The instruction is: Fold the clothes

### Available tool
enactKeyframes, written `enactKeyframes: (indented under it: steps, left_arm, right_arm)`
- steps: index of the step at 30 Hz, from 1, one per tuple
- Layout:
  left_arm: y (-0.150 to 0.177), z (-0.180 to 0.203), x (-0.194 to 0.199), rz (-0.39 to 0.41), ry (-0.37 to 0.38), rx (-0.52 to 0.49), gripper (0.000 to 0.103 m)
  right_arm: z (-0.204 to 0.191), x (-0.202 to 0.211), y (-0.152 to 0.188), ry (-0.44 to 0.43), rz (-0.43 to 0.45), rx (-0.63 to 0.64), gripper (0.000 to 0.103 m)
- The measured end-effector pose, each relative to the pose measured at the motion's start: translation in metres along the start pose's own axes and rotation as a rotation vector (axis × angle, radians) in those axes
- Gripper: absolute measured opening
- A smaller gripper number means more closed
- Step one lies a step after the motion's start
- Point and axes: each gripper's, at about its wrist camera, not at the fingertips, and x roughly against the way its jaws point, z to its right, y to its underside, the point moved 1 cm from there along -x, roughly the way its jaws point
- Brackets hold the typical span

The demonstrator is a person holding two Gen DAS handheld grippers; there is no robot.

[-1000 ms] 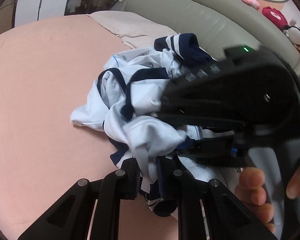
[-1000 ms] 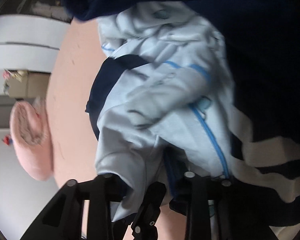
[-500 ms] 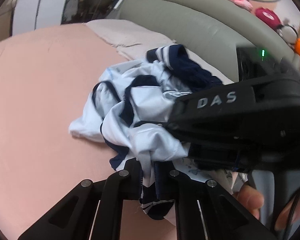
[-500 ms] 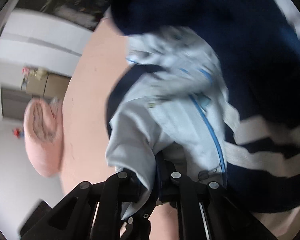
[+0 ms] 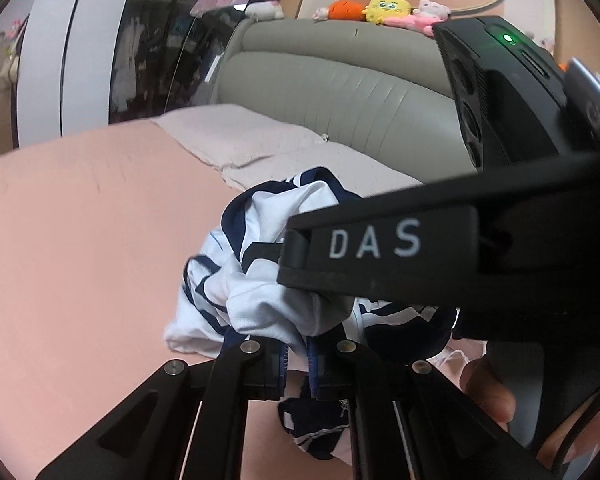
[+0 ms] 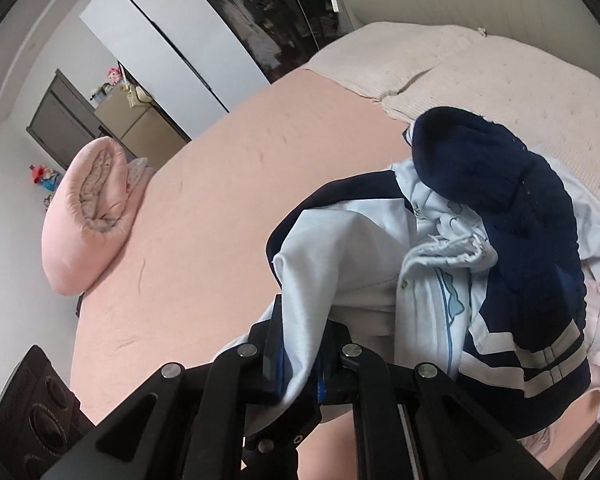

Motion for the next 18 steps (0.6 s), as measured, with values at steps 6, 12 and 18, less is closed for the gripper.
enactKeyframes:
  steps: [6,12,18]
  left_arm:
    - [-0.009,-0.009,0.039,0.045,0.003,0.010,0.006]
    - [-0.027,-0.012,0.061,0.085,-0.014,-0.004,0.006]
    - [-0.042,-0.029,0.107,0.159,-0.045,-0.004,0.006]
  right_arm:
    - [-0.037,-0.021,-0.022,0.010,0.032,0.056,0.010]
    - [-0.068,-0.003,-0.021,-0.002,0.063,0.106,0.010]
    - [-0.120,0.010,-0.018,-0.024,0.093,0.191,0.010]
